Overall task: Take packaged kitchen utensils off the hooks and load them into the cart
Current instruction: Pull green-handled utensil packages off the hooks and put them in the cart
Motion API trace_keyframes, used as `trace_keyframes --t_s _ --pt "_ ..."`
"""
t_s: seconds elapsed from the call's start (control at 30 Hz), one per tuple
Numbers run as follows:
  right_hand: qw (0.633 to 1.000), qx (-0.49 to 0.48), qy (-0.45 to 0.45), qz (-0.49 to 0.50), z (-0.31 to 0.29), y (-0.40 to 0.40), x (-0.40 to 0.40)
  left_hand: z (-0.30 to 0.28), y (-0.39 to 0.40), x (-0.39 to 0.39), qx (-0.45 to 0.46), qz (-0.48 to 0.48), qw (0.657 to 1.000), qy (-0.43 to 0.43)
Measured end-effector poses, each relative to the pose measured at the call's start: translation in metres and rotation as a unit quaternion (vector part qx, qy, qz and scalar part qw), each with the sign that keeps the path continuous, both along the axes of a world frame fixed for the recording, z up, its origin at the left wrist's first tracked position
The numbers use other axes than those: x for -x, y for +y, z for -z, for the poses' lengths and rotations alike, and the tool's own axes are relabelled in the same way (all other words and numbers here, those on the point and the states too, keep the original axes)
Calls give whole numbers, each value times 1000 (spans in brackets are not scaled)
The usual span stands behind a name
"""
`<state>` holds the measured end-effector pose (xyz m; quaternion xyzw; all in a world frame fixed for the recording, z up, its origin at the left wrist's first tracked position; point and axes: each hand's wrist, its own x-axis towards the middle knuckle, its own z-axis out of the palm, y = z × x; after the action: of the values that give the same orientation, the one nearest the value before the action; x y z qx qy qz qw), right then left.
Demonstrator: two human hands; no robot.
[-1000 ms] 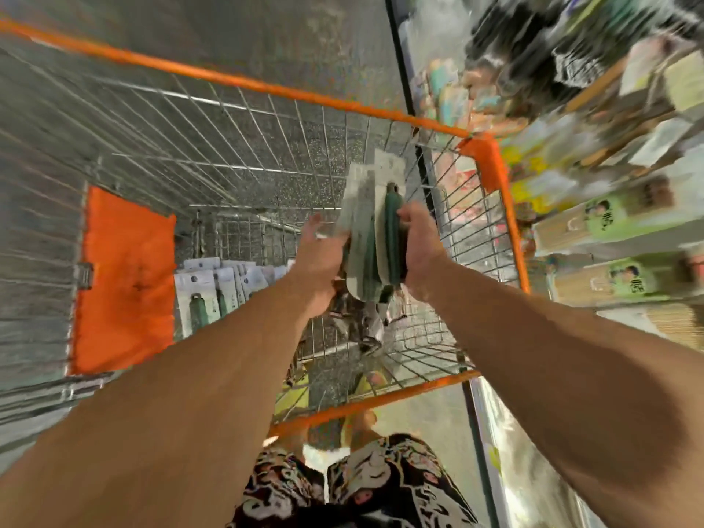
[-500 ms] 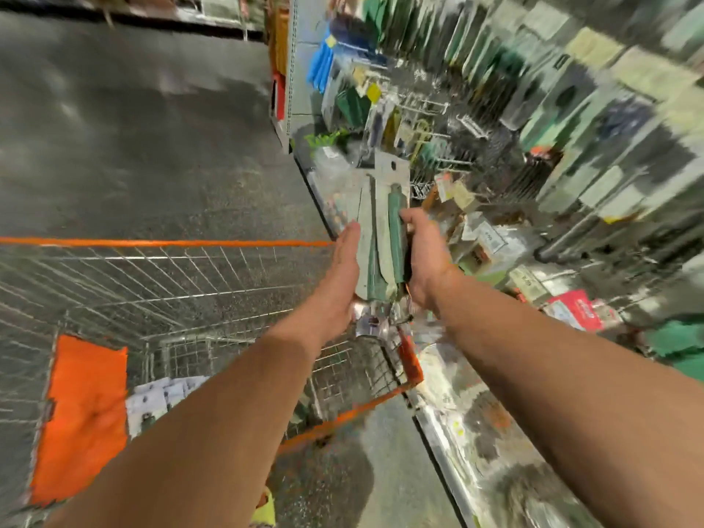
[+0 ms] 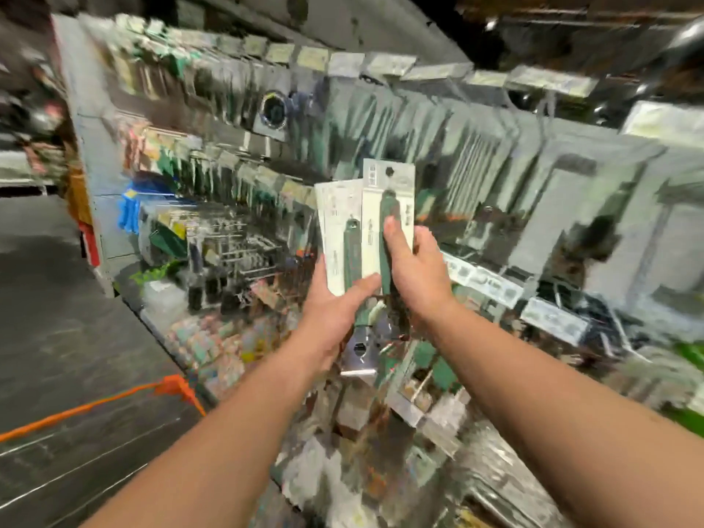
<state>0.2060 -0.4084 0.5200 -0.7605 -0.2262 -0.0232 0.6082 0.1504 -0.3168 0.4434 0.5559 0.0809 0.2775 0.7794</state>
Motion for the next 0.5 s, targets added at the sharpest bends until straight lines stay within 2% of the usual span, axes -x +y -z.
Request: trace_keyframes --t_s 0.07,0.17,0.3,0.5 --pt "999 17 -11 30 -11 -30 -7 -12 -24 -14 -22 24 999 -13" --pt "998 -8 51 22 -28 -70 -14 -25 -56 -28 -46 60 997 -13" --pt "997 -31 70 30 -43 -117 -17 -45 -87 -41 -66 100 993 -8" --pt "991 -73 81 75 -53 -139 -28 -64 -105 -57 -69 133 988 -24"
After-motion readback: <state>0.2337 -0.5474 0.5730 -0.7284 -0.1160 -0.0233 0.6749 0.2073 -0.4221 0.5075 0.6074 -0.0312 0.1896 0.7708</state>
